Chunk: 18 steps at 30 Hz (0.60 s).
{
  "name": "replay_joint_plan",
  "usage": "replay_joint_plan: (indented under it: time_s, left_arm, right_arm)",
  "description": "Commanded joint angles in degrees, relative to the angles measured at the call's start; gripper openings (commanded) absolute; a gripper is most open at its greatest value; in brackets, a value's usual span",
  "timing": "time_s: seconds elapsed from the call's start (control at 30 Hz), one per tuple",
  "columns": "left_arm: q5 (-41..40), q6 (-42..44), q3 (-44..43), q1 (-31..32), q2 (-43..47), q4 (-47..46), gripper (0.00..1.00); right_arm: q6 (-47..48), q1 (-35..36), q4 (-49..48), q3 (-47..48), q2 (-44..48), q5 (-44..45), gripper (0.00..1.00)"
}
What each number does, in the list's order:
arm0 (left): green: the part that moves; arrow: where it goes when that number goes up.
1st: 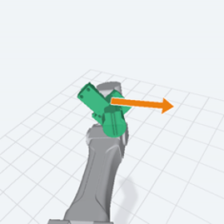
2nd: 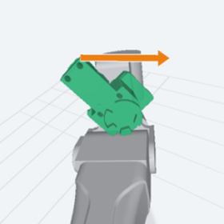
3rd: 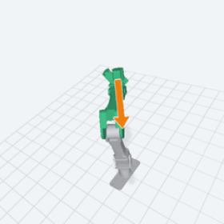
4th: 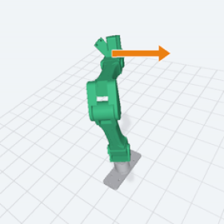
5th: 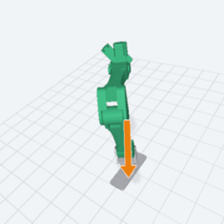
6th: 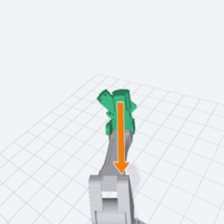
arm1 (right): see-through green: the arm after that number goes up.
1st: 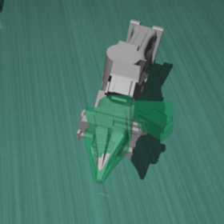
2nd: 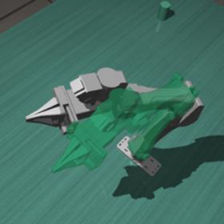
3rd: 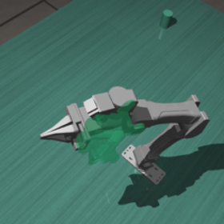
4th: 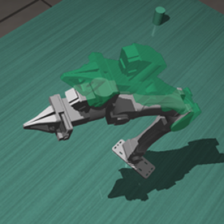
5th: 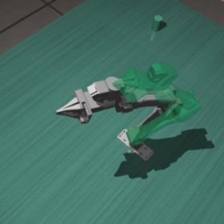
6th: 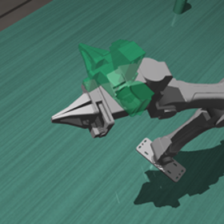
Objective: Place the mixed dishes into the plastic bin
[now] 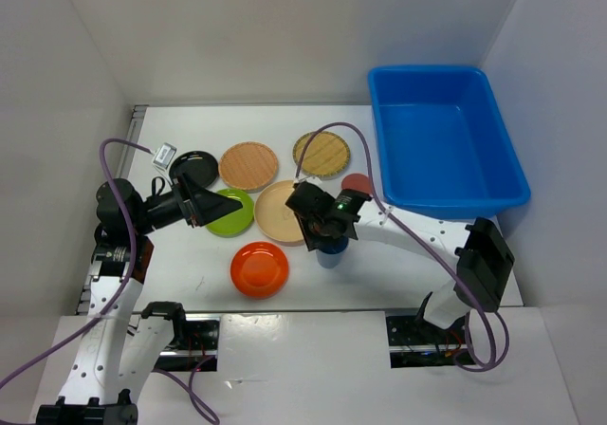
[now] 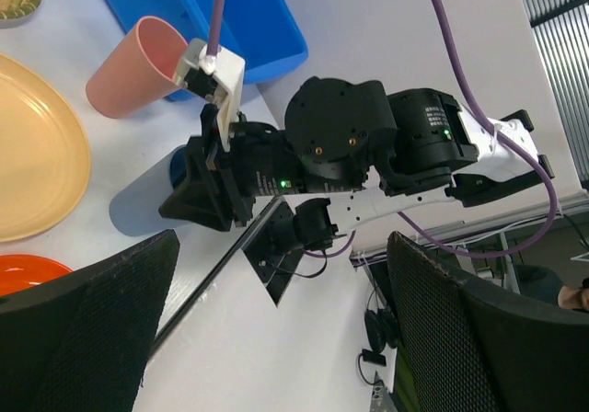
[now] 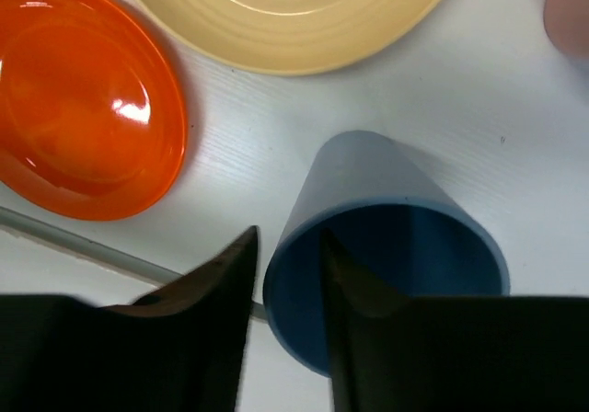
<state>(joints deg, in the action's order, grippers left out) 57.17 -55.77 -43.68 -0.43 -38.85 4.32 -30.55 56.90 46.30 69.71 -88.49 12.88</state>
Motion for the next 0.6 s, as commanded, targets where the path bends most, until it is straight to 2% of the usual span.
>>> replay_joint_plan:
  time_s: [0.0, 0.07, 0.1, 0.2, 0.3, 0.4, 0.57]
  left_arm:
    - [0.23, 0.22, 0.44, 0.25, 0.53, -0.63, 1.00]
    - [0.23, 0.22, 0.44, 0.25, 0.53, -0.63, 1.00]
    - [0.23, 0.22, 0.44, 0.25, 0.01, -0.63, 1.00]
    - [-0.30, 0.75, 0.44, 0.25, 0.00, -0.63, 1.00]
    - [-0.30, 1.44, 0.44, 0.25, -0.61, 0.42, 1.00]
    - [-0.30, 2.15, -0.09, 0.25, -0.61, 0.95, 1.00]
    - [-0.30, 3.20, -0.62, 0.25, -1.23, 0.96, 1.00]
  right_arm:
    - [0.93, -1.36, -3.59, -0.37, -0.02, -1.28, 0.33]
    - [1.98, -2.49, -3.59, -0.37, -0.02, -2.68, 0.25]
    - [1.98, -2.50, -3.59, 0.33, 0.50, -2.69, 0.17]
    - [2.60, -3.55, -2.19, 1.74, 0.51, -2.69, 0.00]
    - [3.21, -4.08, 0.96, 4.02, 0.51, -3.22, 0.00]
    - [3.21, -4.61, 6.14, 10.68, 0.51, -3.22, 0.00]
    - [4.27, -8.29, 13.80, 33.17, -0.01, -6.20, 0.00]
